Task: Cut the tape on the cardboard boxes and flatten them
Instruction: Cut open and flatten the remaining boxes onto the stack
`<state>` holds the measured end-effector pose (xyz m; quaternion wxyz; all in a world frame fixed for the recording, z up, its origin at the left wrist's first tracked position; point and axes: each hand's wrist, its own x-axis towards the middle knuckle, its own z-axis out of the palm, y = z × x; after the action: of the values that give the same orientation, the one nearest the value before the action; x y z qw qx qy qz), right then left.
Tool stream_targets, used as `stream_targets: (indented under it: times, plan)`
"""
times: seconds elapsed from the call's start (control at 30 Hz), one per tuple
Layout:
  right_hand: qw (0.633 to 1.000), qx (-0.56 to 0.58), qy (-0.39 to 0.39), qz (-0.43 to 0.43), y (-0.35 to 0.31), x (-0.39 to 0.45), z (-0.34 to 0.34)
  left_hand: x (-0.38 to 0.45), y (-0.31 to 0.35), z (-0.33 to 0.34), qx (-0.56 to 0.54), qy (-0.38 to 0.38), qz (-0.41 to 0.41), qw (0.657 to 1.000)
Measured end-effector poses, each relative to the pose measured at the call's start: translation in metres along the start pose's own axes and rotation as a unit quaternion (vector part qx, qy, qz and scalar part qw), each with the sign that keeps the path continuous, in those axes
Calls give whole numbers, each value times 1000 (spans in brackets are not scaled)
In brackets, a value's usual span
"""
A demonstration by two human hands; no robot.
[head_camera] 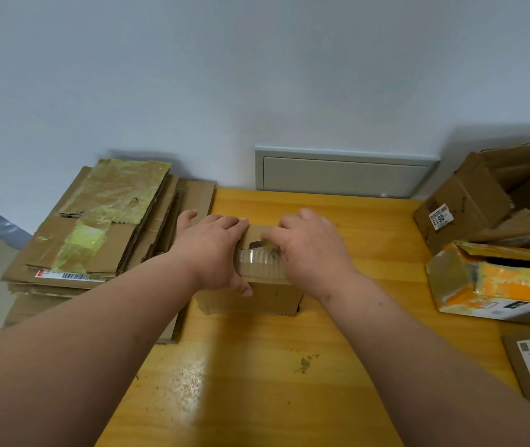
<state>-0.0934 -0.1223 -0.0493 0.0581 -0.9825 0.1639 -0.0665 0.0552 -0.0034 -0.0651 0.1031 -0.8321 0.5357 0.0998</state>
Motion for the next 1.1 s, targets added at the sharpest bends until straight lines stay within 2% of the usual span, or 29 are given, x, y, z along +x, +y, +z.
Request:
stream_targets:
  times: [0.13, 1.1]
  plan:
    - [1000, -3, -26, -12, -2, -1, 5, -1, 1, -1, 1, -14, -3, 1000]
    - [998, -5, -64, -9, 31, -14, -5, 3, 5, 3, -3, -5, 7, 1000]
